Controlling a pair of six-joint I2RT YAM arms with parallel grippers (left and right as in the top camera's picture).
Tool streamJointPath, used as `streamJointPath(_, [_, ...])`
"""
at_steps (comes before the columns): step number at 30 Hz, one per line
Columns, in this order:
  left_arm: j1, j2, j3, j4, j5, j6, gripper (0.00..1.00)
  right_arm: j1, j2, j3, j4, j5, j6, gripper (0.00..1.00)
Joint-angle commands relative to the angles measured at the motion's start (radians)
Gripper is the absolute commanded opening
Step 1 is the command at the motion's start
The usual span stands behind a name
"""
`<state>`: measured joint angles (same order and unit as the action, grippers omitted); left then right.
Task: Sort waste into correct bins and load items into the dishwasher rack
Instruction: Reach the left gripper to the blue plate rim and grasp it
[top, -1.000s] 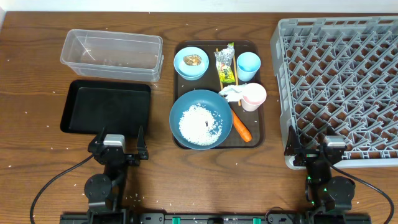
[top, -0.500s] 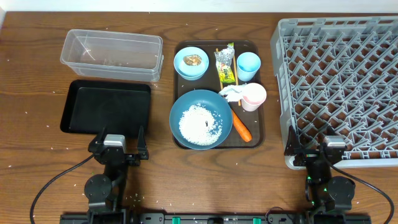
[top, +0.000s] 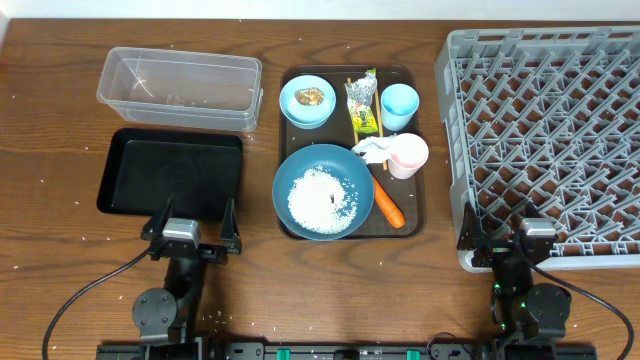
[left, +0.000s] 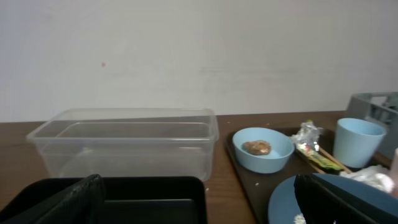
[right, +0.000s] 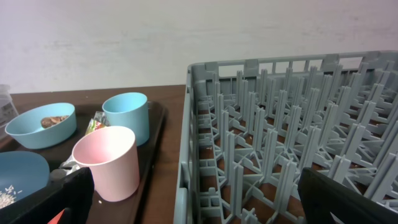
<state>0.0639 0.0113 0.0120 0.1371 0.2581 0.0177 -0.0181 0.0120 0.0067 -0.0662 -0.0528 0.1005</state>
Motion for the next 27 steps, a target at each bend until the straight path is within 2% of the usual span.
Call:
streamJointPath(1, [0.005, 0.009, 0.070, 0.002, 0.055, -0.027, 0.98, -0.007, -0.006, -0.001, -0.004, 0.000, -0.012, 0.99])
streamJointPath(4, [0.005, 0.059, 0.128, -0.023, 0.072, -0.027, 0.98, -0.007, -0.006, -0.001, -0.004, 0.000, -0.012, 0.99])
streamJointPath(9, [0.005, 0.238, 0.286, -0.091, 0.124, -0.027, 0.98, -0.007, -0.006, -0.001, -0.004, 0.000, -0.012, 0.99])
streamJointPath(18, [-0.022, 0.750, 0.705, -0.341, 0.283, -0.022, 0.98, -0.007, -0.006, -0.001, -0.004, 0.000, -0.012, 0.99])
streamJointPath(23, [-0.149, 1.025, 0.959, -0.555, 0.261, 0.079, 0.98, -0.007, -0.006, -0.001, -0.004, 0.000, -0.012, 0.99])
streamJointPath(27, [-0.315, 1.228, 1.141, -0.737, 0.059, 0.123, 0.98, -0.007, -0.006, -0.001, -0.004, 0.000, -0.012, 0.99])
